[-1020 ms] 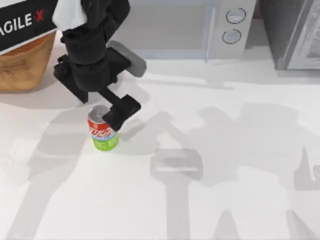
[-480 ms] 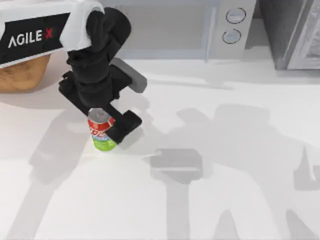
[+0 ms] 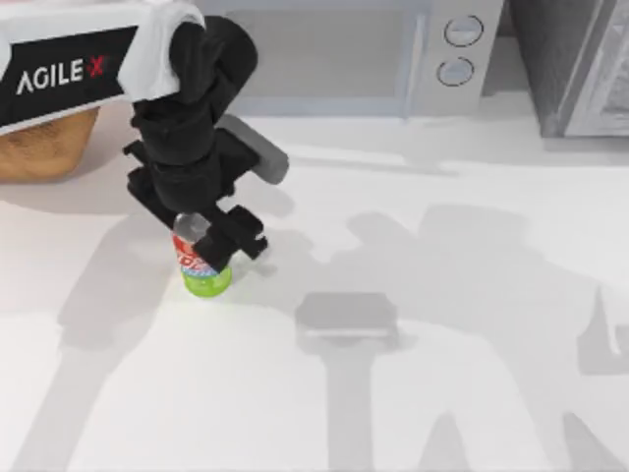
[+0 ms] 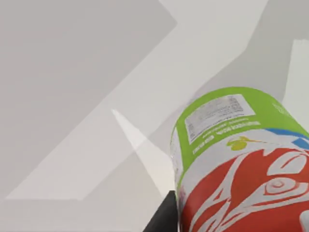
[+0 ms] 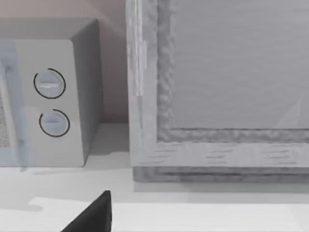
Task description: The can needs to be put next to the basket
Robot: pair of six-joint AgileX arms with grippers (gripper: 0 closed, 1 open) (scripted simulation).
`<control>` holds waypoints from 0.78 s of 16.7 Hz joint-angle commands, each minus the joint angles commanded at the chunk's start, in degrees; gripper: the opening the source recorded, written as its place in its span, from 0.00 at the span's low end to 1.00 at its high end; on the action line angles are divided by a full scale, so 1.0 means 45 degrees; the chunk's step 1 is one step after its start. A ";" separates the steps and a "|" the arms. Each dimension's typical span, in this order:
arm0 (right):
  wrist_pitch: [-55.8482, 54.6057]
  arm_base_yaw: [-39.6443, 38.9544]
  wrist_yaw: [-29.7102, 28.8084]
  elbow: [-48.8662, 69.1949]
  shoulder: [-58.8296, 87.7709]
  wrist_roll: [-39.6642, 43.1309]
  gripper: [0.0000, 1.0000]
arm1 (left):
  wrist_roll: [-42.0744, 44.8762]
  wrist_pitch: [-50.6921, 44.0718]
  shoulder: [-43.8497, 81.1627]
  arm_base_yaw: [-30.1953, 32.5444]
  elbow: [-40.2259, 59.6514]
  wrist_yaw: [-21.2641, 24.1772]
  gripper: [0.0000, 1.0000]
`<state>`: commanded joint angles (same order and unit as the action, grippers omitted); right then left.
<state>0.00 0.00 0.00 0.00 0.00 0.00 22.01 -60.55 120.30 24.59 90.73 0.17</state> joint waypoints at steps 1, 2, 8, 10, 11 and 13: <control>0.0000 0.0000 0.0000 0.0000 0.0000 0.0000 1.00 | 0.0000 0.0000 0.0000 0.0000 0.0000 0.0000 0.32; 0.0000 0.0000 0.0000 0.0000 0.0000 0.0000 1.00 | 0.0000 0.0000 0.0000 0.0000 0.0000 0.0000 0.25; 0.0000 0.0000 0.0000 0.0000 0.0000 0.0000 1.00 | 0.0000 0.0000 0.0000 0.0000 0.0000 0.0000 0.00; 0.0000 0.0000 0.0000 0.0000 0.0000 0.0000 1.00 | 0.0000 0.0000 0.0000 0.0000 0.0000 0.0000 0.00; 0.0000 0.0000 0.0000 0.0000 0.0000 0.0000 1.00 | 0.0000 0.0000 0.0000 0.0000 0.0000 0.0000 0.00; 0.0000 0.0000 0.0000 0.0000 0.0000 0.0000 1.00 | 0.0000 0.0000 0.0000 0.0000 0.0000 0.0000 0.00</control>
<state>0.00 0.00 0.00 0.00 0.00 0.00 22.01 -60.55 120.30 24.59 90.73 0.17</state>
